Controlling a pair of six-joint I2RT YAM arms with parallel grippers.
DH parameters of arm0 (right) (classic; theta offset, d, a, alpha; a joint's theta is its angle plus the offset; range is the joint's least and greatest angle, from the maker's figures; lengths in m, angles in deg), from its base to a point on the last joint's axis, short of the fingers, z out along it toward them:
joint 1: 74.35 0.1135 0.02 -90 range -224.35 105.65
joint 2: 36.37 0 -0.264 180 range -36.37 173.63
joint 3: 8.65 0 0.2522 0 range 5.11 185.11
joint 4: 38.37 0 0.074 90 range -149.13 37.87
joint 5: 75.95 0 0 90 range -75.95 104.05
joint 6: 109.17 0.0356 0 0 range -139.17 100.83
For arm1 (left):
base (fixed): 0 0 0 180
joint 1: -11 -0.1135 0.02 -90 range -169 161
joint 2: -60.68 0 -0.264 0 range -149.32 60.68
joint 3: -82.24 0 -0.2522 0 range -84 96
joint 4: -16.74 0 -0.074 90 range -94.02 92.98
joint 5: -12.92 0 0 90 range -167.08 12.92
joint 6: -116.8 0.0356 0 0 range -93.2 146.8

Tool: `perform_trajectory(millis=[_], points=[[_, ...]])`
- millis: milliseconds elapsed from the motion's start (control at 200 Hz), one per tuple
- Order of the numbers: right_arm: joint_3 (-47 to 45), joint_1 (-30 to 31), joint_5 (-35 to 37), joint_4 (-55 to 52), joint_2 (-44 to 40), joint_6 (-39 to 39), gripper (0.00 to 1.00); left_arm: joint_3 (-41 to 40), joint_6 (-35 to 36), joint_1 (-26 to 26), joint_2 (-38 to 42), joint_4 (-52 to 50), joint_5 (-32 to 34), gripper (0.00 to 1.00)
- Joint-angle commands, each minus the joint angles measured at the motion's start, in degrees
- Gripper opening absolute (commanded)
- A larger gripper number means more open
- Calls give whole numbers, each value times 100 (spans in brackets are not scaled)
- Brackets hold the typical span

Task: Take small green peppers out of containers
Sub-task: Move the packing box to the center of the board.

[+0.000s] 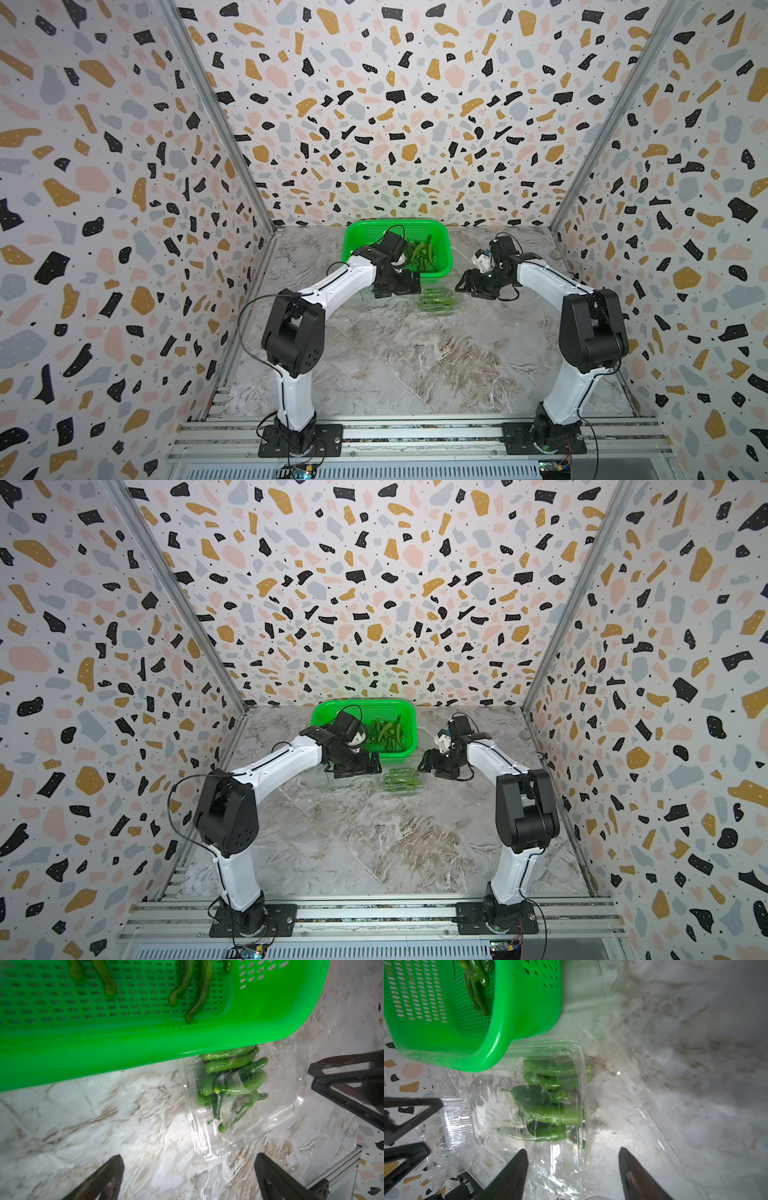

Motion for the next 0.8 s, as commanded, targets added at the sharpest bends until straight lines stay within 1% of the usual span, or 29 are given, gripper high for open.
perform_trajectory(millis=[0, 190, 355, 446, 636, 796], points=[[220, 77, -251, -58, -37, -253, 69, 293, 30, 131, -240, 524, -217, 99], [218, 282, -368, -90, 98, -476, 65, 318, -176, 451, -619, 972, -406, 99], [304, 449, -368, -222, 170, -638, 61, -40, -535, 705, -484, 1370, -482, 99], [313, 534, -359, -285, 163, -682, 61, -98, -623, 922, -441, 1330, -502, 99], [234, 700, -298, -515, -79, -790, 60, -497, -971, 1422, 20, 1248, -310, 99], [-46, 1060, -283, -751, -495, -828, 59, -1165, -1314, 1867, 723, 1080, -87, 99]])
